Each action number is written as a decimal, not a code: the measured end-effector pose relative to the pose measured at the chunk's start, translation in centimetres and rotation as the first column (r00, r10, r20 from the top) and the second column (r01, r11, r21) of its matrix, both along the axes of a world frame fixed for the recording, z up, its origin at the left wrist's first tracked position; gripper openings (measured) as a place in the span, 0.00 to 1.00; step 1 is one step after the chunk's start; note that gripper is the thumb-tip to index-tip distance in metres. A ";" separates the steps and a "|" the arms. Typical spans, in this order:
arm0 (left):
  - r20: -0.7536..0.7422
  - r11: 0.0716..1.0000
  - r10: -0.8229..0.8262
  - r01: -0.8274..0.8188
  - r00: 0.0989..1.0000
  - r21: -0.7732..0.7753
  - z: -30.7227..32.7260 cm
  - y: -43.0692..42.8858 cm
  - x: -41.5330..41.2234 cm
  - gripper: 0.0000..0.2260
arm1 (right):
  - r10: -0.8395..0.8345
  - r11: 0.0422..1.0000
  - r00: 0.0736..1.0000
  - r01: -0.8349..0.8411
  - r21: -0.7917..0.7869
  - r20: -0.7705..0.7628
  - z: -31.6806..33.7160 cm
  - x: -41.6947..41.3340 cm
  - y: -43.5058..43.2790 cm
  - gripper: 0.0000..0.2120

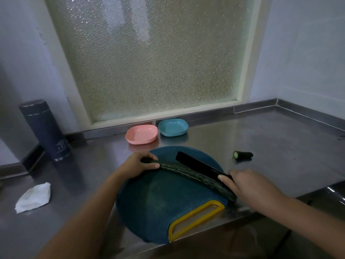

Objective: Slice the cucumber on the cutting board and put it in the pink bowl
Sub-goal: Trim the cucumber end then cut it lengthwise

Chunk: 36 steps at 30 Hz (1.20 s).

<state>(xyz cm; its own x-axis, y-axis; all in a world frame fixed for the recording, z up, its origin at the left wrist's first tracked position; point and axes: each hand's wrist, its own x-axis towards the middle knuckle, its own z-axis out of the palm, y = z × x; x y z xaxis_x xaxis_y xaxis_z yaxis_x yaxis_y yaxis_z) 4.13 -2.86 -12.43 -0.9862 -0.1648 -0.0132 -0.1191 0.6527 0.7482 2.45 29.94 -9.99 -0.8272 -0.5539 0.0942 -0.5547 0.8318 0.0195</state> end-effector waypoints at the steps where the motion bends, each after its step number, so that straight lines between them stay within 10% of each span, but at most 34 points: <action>1: 0.014 1.000 -0.014 0.014 1.000 0.014 0.0 -0.1 -0.1 0.07 | -0.001 1.000 1.000 0.002 0.022 -0.027 0.0 -0.1 -0.3 0.19; 36: 0.051 0.968 -0.215 0.206 0.975 0.145 -0.8 -1.9 -1.2 0.10 | 0.117 0.988 0.991 -0.111 0.104 -0.058 0.4 -1.7 -3.2 0.25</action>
<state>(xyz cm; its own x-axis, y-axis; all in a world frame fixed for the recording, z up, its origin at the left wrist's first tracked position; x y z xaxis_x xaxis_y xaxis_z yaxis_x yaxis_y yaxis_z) 2.93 -4.72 -13.25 -0.9947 0.0544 -0.0869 -0.0417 0.5596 0.8277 0.80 26.77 -9.59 -0.7524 -0.6534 0.0842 -0.6405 0.7554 0.1381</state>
